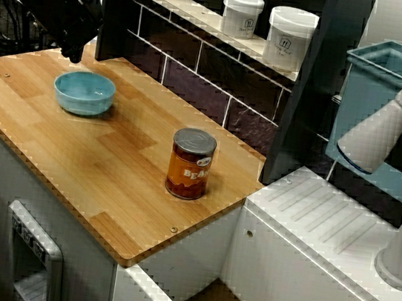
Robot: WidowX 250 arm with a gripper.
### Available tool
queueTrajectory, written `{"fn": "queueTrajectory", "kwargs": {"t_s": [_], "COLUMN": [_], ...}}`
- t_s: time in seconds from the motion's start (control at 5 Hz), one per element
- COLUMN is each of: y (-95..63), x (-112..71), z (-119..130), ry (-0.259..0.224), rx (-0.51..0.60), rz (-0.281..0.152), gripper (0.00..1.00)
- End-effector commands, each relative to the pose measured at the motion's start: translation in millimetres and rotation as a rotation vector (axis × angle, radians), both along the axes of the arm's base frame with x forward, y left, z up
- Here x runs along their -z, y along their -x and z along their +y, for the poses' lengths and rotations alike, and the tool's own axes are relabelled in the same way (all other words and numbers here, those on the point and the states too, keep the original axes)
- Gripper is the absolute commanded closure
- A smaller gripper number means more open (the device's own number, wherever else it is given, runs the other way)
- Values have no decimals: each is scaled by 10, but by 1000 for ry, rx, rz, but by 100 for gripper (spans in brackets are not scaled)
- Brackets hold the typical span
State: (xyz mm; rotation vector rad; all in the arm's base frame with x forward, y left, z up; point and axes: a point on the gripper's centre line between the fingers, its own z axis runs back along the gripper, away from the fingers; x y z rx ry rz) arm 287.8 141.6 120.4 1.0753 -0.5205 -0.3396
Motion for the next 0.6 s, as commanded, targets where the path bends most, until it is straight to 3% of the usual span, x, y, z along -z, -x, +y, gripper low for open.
{"fn": "queueTrajectory", "kwargs": {"t_s": [0.0, 0.4], "y": [-37, -58], "x": [28, 39], "z": [-51, -44], "ry": [-48, -48], "rx": [-31, -38], "rz": [-53, -51], "gripper": [100, 100]}}
